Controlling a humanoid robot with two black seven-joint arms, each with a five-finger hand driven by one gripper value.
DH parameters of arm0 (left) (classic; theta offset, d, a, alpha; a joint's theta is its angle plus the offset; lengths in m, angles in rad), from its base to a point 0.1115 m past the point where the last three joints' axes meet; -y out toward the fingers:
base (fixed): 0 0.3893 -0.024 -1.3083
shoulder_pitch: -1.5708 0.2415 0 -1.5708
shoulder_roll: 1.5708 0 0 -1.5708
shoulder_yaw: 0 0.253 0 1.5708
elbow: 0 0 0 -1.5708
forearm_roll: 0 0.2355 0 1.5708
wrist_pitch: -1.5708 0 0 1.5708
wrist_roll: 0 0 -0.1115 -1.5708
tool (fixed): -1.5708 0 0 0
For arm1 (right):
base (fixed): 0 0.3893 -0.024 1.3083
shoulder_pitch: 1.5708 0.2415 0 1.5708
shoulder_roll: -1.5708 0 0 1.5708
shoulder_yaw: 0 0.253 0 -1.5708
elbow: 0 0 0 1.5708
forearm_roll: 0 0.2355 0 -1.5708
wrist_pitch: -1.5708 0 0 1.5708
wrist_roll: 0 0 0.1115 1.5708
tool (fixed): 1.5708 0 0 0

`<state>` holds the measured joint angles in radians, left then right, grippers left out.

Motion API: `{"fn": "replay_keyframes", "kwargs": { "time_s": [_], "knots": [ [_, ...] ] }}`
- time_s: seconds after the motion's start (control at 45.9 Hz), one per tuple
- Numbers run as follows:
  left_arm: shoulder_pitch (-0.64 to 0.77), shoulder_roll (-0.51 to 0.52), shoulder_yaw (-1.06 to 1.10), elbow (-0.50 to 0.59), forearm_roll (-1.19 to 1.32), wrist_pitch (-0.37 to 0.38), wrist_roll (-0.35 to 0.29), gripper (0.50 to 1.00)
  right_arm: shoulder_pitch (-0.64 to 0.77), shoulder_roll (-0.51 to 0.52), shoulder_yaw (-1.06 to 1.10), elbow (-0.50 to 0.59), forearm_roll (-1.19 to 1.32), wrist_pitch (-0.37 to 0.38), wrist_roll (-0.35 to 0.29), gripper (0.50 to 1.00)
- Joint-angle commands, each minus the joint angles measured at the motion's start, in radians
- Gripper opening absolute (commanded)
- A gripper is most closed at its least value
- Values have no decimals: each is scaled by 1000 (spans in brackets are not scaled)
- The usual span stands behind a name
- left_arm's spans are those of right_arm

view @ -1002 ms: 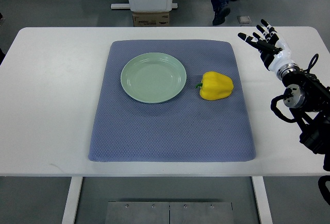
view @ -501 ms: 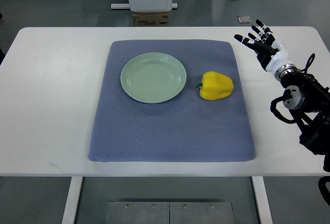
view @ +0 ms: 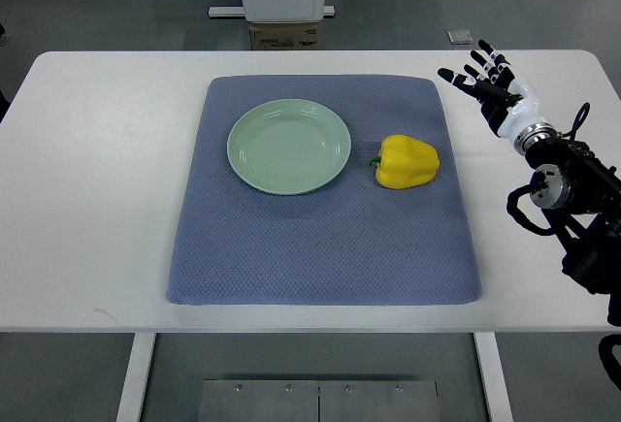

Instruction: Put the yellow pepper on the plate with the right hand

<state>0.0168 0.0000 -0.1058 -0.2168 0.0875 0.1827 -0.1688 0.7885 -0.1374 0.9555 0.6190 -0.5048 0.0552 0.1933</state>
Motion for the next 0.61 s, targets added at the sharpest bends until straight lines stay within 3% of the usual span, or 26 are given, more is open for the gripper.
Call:
{"fn": "replay_keyframes", "kwargs": {
  "time_s": [0.0,0.305,0.588],
  "knots": [
    [0,0,0,1,0,1,0,1000,1,-2,0,1,0,14,0,1000],
    [0,0,0,1,1,1,0,1000,8,-37,-56,39,-1,40,18,1000],
    [0,0,0,-1,0,0,0,1000,50,-205,-374,188,-15,40,138,995]
  ]
}}
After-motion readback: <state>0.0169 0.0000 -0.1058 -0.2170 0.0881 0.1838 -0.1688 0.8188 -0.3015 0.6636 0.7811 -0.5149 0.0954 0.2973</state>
